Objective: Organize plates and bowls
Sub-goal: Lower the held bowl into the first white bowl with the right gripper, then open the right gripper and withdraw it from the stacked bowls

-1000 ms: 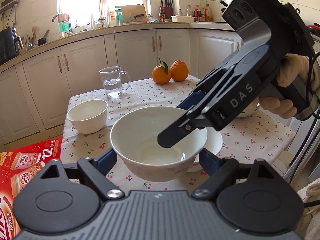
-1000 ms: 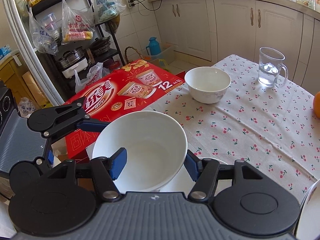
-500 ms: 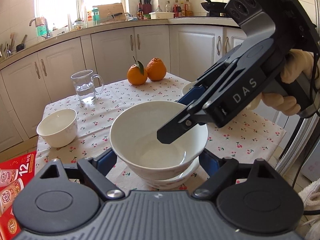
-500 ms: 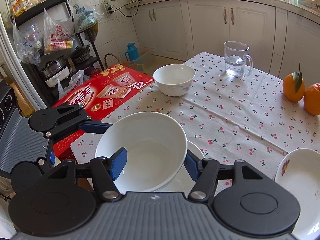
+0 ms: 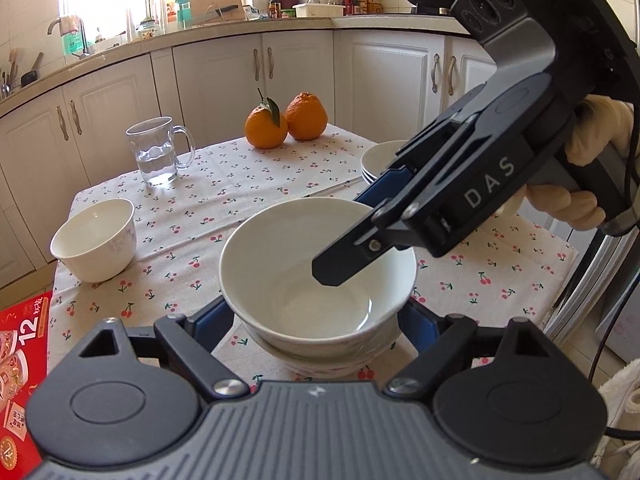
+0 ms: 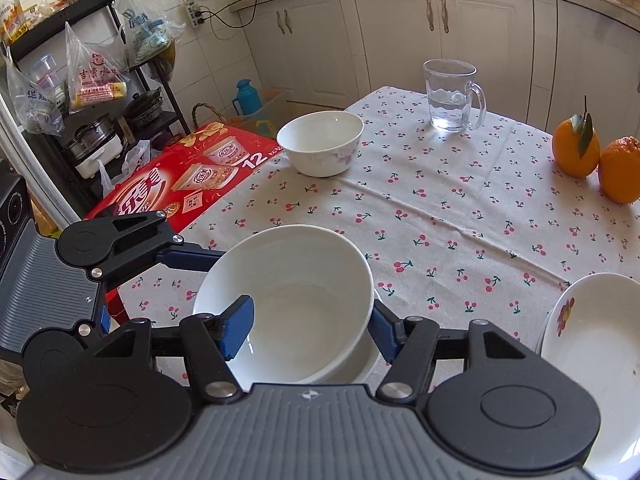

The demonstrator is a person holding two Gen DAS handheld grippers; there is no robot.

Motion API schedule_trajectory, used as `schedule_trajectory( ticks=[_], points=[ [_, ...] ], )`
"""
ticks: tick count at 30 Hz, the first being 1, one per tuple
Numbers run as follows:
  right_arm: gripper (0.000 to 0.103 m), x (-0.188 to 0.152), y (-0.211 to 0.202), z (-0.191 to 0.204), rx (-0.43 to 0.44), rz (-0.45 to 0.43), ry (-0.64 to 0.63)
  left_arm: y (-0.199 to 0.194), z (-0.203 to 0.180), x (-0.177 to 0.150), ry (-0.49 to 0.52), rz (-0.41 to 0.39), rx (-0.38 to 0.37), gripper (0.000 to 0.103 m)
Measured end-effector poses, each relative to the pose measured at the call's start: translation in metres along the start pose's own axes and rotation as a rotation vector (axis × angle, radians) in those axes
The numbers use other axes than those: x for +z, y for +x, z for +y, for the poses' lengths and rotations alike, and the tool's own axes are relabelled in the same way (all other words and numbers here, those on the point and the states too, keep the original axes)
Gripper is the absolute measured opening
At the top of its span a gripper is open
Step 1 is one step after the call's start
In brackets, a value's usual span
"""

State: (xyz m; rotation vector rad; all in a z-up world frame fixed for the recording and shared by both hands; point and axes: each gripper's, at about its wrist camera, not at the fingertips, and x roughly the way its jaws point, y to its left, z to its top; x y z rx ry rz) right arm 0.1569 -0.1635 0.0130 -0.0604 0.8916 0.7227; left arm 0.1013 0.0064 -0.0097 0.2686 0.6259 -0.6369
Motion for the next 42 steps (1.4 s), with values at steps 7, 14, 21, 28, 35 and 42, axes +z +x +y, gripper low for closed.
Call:
schedule_trajectory(
  ticks=[7, 14, 21, 28, 35, 42],
  points=[
    [0.068, -0.003, 0.004, -0.005, 0.000, 0.010, 0.012, 0.005, 0.001, 0.000, -0.005, 0.011, -0.010, 0.088],
    [0.068, -0.003, 0.007, -0.006, -0.009, 0.015, 0.006, 0.006, 0.003, 0.000, -0.015, 0.009, -0.019, 0.089],
    [0.068, -0.003, 0.007, -0.005, -0.020, 0.012, -0.004, 0.007, 0.007, -0.002, -0.040, 0.008, -0.040, 0.090],
    [0.080, -0.005, 0.007, -0.004, -0.034, 0.007, -0.010, 0.006, 0.006, -0.003, -0.028, 0.000, -0.028, 0.093],
    [0.094, -0.012, 0.003, 0.005, -0.077, -0.004, -0.046, -0.007, 0.009, -0.008, -0.036, -0.007, -0.014, 0.093],
    [0.097, -0.023, 0.005, 0.011, -0.110, -0.004, -0.054, -0.023, 0.014, -0.015, -0.024, -0.010, 0.010, 0.093]
  ],
)
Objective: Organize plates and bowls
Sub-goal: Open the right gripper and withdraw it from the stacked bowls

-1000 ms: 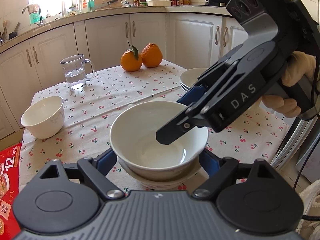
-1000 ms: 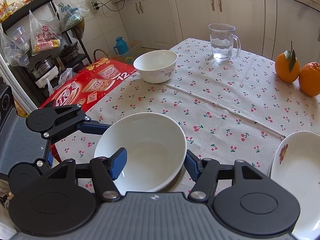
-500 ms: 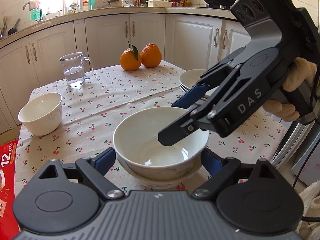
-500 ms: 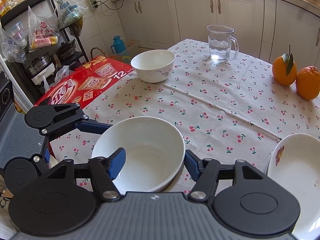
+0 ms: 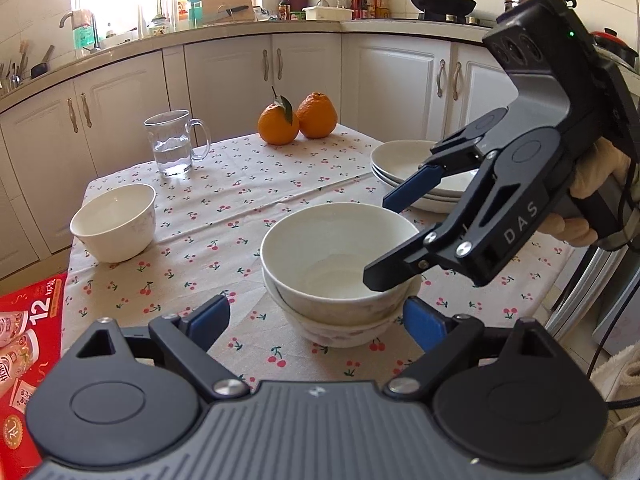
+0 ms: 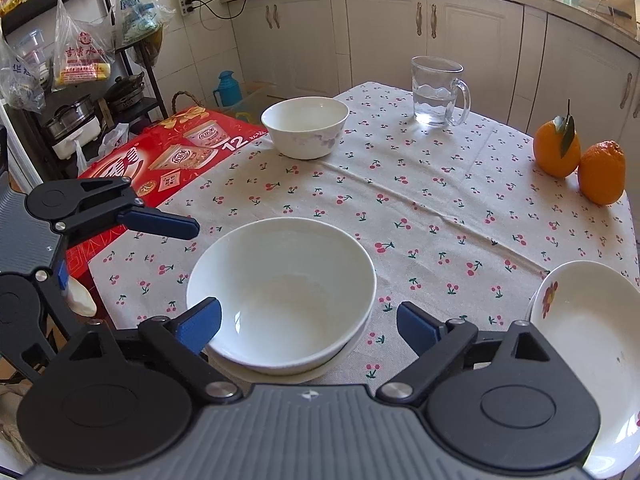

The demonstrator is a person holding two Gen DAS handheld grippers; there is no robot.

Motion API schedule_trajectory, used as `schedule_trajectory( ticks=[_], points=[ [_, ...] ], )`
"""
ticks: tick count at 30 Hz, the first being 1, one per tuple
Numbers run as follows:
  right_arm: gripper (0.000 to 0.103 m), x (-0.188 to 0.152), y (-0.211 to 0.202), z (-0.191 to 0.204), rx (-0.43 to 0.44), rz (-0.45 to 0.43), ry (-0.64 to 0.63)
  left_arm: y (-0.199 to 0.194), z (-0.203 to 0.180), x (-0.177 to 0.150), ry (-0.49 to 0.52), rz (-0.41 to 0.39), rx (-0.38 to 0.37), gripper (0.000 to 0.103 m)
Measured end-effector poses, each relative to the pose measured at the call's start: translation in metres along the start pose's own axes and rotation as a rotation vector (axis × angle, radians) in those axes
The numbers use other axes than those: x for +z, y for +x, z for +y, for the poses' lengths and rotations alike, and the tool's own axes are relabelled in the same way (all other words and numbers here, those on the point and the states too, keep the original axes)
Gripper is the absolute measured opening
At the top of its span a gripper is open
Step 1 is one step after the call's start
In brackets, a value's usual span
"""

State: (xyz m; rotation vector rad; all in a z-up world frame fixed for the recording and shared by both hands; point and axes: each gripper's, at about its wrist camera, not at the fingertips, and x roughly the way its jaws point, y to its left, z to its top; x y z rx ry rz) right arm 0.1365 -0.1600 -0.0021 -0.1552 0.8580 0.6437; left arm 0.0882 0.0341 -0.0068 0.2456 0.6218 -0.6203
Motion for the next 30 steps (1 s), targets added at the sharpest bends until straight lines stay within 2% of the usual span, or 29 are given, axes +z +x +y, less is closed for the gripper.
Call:
schedule_trajectory(
  ticks=[8, 13, 21, 23, 30],
  points=[
    [0.103, 0.017, -0.010, 0.007, -0.050, -0.023, -0.063, -0.018, 0.021, -0.009, 0.022, 0.000, 0.074, 0.093],
    [0.103, 0.043, -0.010, 0.011, -0.019, -0.048, -0.101, -0.020, 0.052, -0.009, -0.005, -0.010, 0.165, 0.094],
    [0.103, 0.094, 0.018, 0.020, 0.005, -0.045, -0.165, -0.005, 0.099, 0.000, -0.064, -0.037, 0.256, 0.094],
    [0.103, 0.104, 0.028, 0.020, 0.007, -0.040, -0.172, 0.001, 0.109, 0.002, -0.069, -0.041, 0.275, 0.097],
    [0.103, 0.135, 0.062, 0.018, 0.035, -0.001, -0.216, 0.026, 0.137, 0.009, -0.079, -0.047, 0.269, 0.098]
  ],
)
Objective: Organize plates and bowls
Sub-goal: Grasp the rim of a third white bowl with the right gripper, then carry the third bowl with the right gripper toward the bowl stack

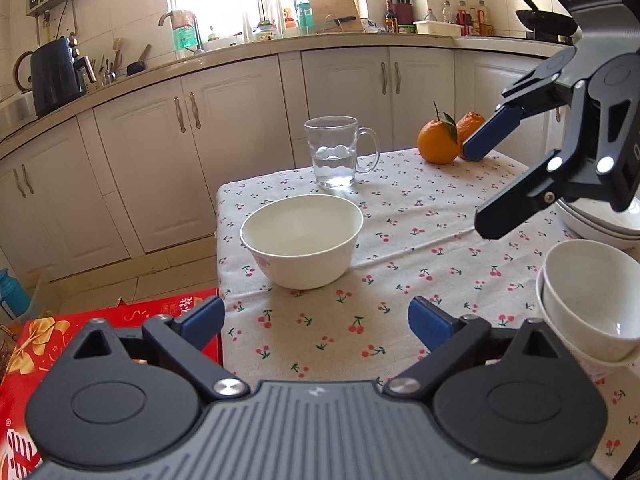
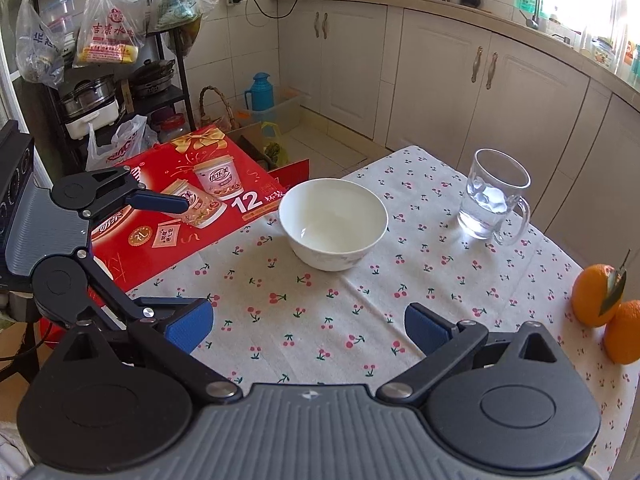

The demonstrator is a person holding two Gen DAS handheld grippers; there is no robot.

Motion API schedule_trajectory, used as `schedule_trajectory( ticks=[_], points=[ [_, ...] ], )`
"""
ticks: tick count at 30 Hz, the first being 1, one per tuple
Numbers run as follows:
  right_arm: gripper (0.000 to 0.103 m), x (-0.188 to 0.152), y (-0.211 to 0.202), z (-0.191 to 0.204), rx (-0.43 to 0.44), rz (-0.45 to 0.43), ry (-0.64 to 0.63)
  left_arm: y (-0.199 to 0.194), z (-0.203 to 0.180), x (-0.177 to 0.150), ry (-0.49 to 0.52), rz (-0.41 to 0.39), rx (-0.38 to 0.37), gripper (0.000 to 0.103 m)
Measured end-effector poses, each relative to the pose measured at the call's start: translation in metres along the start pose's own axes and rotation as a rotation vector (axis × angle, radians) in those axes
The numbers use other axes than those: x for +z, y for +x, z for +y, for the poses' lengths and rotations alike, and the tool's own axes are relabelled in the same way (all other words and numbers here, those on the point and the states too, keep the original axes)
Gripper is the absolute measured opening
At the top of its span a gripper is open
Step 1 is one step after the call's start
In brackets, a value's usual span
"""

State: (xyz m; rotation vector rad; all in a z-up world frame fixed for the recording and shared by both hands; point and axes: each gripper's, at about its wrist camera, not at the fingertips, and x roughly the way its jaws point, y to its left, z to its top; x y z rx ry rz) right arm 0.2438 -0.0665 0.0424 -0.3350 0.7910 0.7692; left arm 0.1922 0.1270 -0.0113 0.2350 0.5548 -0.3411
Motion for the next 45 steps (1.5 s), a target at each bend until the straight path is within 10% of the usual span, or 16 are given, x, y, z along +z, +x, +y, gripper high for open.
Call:
schedule_trajectory(
  ticks=[30, 45],
  points=[
    [0.101, 0.055, 0.115, -0.049, 0.090, 0.079, 0.022, 0.080, 0.014, 0.013, -0.053, 0.013, -0.029, 0.098],
    [0.080, 0.064, 0.145, -0.063, 0.148, 0.076, 0.094, 0.091, 0.018, 0.019, -0.100, 0.008, -0.037, 0.092]
  ],
)
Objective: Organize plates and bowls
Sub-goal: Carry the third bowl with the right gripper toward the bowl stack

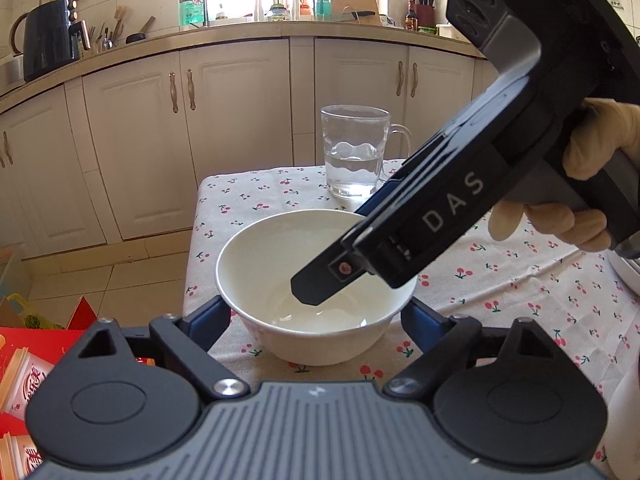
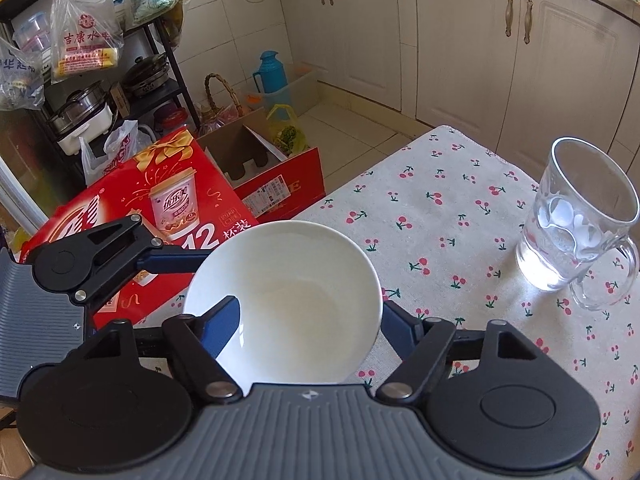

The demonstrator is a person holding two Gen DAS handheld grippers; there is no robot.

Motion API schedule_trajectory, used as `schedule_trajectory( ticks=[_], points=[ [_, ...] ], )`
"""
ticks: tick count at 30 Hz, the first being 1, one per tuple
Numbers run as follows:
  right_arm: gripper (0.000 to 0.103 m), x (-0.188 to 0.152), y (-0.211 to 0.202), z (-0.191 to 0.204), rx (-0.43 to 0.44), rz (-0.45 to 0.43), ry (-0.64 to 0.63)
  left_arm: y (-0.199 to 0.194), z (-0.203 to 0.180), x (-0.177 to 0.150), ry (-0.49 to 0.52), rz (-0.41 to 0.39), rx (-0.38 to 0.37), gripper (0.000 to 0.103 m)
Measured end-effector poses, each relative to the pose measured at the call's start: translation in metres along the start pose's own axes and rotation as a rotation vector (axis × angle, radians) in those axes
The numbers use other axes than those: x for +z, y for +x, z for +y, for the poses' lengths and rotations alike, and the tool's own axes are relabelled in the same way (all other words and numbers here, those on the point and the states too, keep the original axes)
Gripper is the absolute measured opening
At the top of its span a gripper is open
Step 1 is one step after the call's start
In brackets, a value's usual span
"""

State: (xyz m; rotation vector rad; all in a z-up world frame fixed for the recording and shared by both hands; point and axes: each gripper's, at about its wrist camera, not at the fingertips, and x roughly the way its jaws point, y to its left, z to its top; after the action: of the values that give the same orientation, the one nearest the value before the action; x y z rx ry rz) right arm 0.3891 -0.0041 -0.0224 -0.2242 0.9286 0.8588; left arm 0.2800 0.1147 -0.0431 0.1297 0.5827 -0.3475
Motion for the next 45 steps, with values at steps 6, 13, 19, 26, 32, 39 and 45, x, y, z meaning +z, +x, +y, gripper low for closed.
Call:
schedule_trajectory(
  ticks=[6, 13, 19, 26, 32, 39, 45],
  points=[
    [0.076, -0.001, -0.001, -0.003, 0.005, -0.003, 0.020, -0.002, -0.001, 0.000, 0.002, 0.005, -0.006, 0.091],
    [0.076, -0.007, -0.011, 0.001, 0.017, -0.006, 0.030, -0.012, -0.007, 0.000, 0.017, 0.010, -0.018, 0.091],
    [0.076, -0.017, -0.033, 0.013, 0.026, -0.013, 0.024, -0.033, -0.021, 0.001, 0.035, 0.019, -0.019, 0.091],
    [0.076, -0.036, -0.072, 0.032, 0.056, -0.026, 0.038, -0.071, -0.047, 0.002, 0.064, 0.013, -0.029, 0.091],
    [0.076, -0.060, -0.108, 0.051, 0.051, -0.044, 0.031, -0.105, -0.070, -0.001, 0.063, -0.005, -0.061, 0.091],
    [0.076, -0.090, -0.143, 0.075, 0.018, -0.064, 0.001, -0.139, -0.096, -0.004, 0.079, -0.031, -0.080, 0.091],
    [0.076, -0.115, -0.169, 0.086, 0.015, -0.086, 0.001, -0.155, -0.117, -0.009, 0.088, -0.035, -0.106, 0.091]
  ],
)
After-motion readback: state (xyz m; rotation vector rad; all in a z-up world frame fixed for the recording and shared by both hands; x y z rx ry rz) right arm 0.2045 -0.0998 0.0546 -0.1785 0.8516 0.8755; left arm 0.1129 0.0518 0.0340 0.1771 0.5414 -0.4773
